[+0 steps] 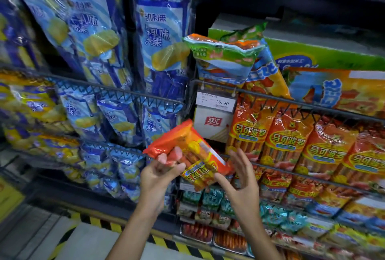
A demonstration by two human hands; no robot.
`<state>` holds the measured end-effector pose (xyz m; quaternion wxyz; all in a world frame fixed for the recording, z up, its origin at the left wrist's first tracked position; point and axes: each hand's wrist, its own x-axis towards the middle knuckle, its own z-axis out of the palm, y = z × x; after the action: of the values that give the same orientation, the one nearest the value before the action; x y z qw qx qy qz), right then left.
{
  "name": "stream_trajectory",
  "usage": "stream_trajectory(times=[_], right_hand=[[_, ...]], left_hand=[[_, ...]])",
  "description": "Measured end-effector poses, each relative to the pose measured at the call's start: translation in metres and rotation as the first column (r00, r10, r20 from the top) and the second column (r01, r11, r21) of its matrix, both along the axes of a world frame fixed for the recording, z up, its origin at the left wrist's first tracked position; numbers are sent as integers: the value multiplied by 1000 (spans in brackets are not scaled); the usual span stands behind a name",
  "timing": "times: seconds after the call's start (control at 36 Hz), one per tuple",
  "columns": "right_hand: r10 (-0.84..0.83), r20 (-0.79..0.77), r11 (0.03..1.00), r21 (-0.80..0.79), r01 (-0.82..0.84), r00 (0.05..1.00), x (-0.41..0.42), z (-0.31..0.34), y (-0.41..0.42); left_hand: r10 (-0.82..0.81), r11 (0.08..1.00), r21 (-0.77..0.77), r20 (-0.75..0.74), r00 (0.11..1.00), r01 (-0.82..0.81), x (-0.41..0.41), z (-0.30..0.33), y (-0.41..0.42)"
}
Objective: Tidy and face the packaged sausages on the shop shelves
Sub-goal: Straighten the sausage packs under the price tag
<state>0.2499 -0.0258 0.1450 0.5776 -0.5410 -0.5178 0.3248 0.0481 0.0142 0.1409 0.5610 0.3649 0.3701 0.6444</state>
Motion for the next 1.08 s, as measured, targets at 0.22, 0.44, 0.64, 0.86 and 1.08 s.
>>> stream_trajectory(times=[0.22, 0.44, 0.64, 0.86, 1.08], right_hand=[[-109, -631, 903, -386, -188, 768, -22, -30, -32], [-102, -808, 969, -213, -127, 580, -31, -1, -33], [-179, -676, 982, -161, 94, 715, 2, 27, -35], [-202, -383, 977, -145, 157, 901, 43, 44, -31], [-35, -208, 988, -154, 3, 978, 36, 38, -20]], left_hand=[[3, 970, -219, 431, 902, 101, 33, -11, -16], [-167, 925, -182, 595, 786, 334, 65, -14, -39], [-133, 932, -226, 518, 845, 284, 48, -27, -43], [-221, 975, -24, -221, 950, 221, 4, -6, -9], [-449, 853, -127, -675, 585, 507, 20, 4, 18]])
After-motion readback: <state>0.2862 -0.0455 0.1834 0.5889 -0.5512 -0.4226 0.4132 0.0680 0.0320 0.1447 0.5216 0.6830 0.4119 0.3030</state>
